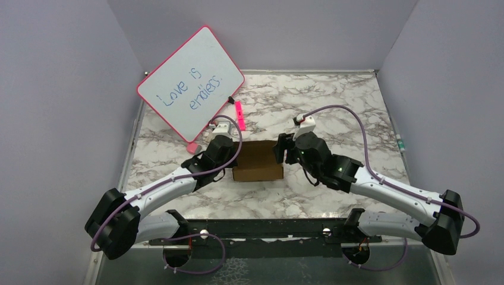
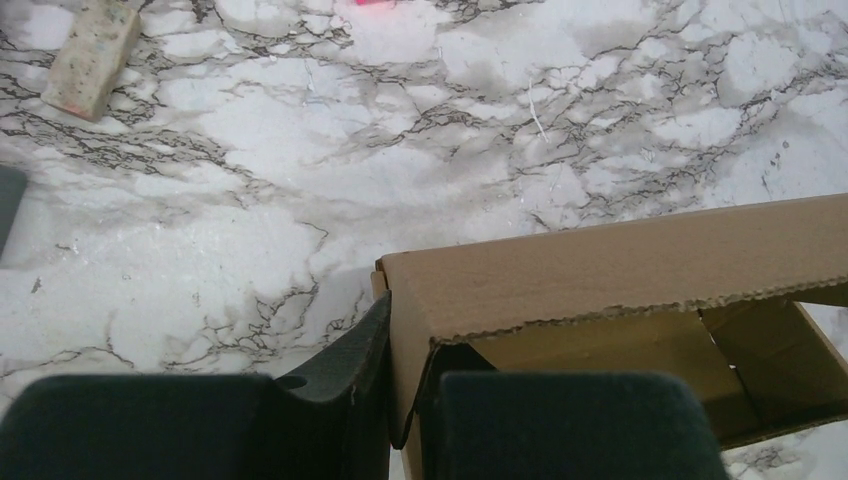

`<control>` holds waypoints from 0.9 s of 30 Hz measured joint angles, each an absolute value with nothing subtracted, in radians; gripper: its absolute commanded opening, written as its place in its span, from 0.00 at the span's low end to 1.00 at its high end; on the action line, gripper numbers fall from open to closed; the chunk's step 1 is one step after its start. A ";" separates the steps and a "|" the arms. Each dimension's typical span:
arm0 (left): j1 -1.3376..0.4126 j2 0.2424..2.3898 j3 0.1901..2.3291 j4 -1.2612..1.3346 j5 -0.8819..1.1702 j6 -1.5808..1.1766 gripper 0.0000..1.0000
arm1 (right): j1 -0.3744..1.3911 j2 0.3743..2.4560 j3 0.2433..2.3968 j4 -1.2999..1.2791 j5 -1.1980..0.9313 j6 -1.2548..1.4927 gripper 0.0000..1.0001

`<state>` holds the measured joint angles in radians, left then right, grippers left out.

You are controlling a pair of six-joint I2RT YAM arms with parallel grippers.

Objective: Fold the paper box

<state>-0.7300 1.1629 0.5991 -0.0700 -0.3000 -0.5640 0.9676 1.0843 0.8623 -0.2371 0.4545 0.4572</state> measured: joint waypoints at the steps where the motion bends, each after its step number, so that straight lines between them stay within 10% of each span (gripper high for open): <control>1: -0.738 1.163 0.595 -0.060 -0.316 -0.564 0.12 | 0.968 1.086 0.880 -0.238 0.454 0.447 0.67; 27: -0.861 1.165 0.402 0.255 -0.540 -0.469 0.19 | 0.968 1.429 1.048 -0.156 0.413 0.358 0.48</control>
<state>-0.8612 1.1648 0.4015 0.2546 -0.5396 -0.4690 0.9676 1.4288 1.0477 -0.1562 0.4133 0.3580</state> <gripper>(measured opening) 0.155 0.491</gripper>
